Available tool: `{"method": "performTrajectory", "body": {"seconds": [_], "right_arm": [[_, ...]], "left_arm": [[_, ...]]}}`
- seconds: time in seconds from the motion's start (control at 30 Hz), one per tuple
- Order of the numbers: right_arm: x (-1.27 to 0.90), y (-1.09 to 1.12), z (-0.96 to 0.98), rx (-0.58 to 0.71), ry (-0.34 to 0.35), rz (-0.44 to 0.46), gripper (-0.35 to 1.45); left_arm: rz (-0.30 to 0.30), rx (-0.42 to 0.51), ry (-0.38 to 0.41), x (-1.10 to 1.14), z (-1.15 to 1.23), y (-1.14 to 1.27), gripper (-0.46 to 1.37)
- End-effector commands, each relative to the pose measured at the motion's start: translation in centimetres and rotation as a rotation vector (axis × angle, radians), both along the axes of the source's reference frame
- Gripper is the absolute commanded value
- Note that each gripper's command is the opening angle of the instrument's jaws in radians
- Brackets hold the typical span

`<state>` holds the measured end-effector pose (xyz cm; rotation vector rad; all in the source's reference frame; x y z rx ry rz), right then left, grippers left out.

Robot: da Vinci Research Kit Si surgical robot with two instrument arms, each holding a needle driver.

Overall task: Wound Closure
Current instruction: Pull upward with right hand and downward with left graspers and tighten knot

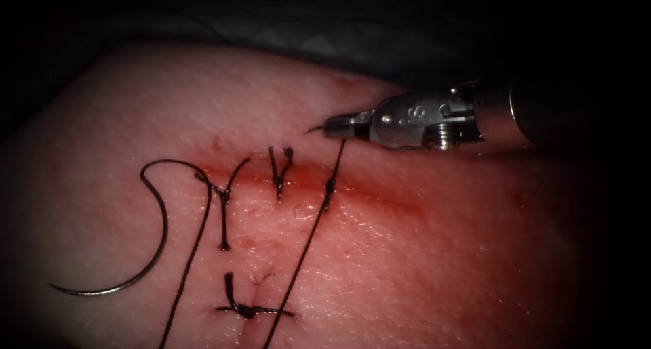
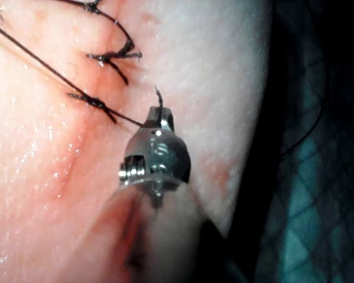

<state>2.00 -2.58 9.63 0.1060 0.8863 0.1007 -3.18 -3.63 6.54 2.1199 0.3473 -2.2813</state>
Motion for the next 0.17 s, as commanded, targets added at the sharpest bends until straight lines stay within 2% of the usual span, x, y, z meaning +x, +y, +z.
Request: {"method": "performTrajectory", "body": {"seconds": [0.03, 0.17], "right_arm": [[0.0, 0.0, 0.0, -0.004, 0.001, 0.007, -0.35], [0.0, 0.0, 0.0, -0.005, 0.003, 0.009, -0.35]], "left_arm": [[0.005, 0.002, 0.0, -0.01, -0.01, 0.01, -0.35], [0.004, 0.011, 0.0, -0.03, -0.02, 0.06, -0.35]]}}
